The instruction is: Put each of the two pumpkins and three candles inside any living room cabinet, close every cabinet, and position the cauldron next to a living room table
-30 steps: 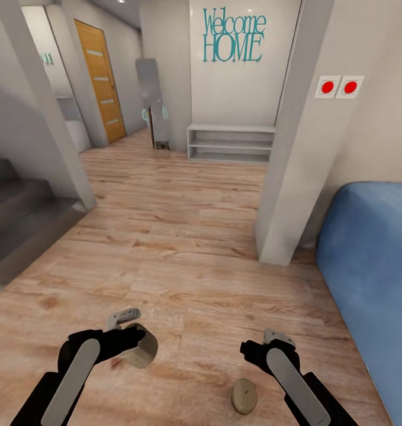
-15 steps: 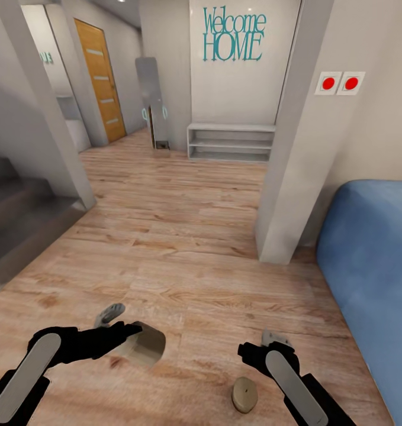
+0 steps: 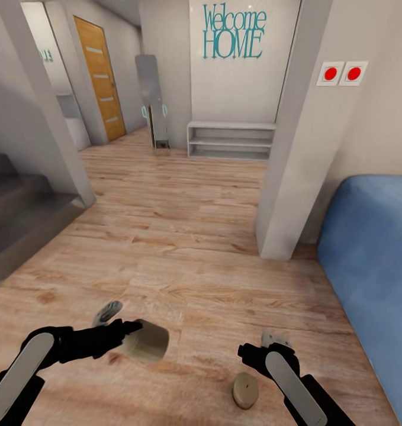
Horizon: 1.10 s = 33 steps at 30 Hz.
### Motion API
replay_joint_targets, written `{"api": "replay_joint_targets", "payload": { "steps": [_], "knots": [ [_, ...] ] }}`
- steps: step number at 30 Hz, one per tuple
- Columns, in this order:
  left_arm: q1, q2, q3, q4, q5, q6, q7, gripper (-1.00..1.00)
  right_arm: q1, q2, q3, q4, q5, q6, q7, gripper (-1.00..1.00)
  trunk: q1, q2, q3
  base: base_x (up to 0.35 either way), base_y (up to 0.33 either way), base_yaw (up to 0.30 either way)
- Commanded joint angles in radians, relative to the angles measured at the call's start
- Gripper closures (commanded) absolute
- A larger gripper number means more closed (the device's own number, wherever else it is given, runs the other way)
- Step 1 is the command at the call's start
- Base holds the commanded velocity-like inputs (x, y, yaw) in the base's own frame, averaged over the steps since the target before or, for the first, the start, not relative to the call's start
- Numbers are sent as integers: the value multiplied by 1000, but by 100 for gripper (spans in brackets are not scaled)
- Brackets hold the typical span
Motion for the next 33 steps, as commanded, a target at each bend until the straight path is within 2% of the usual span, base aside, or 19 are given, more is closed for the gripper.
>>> {"api": "replay_joint_targets", "payload": {
  "steps": [1, 3, 9, 15, 20, 27, 33],
  "knots": [
    [1, 2, 2, -1, 26, 1, 11, 100, -1, -1, 2, -1, -6, 2, -8, -100, 4, -8, -4, 0, 0, 0],
    [2, 5, 5, -1, 49, 2, 11, 100, -1, -1, 1, 0, -6, 2, -7, -100, 11, -22, -10, 0, 0, 0],
    [3, 8, 6, 1, 73, 3, 10, 100, -1, -1, 0, 2, -9, 0, 24, -100, 34, -64, -29, 0, 0, 0],
    [3, 8, 6, 2, 79, 3, 11, 100, -2, 0, 0, 36, -6, -1, 36, -100, 57, -106, -48, 0, 0, 0],
    [3, 9, 6, 3, 80, 3, 10, 100, -11, -1, 0, 67, -5, -1, 89, -100, 77, -141, -64, 0, 0, 0],
    [3, 9, 7, 3, 81, 3, 10, 100, -14, 0, 0, 89, 27, -14, 118, -100, 103, -190, -86, 0, 0, 0],
    [3, 8, 6, 4, 81, 3, 11, 100, -40, -1, 0, 154, 34, -23, 120, -100, 106, -191, -109, 0, 0, 0]
  ]
}}
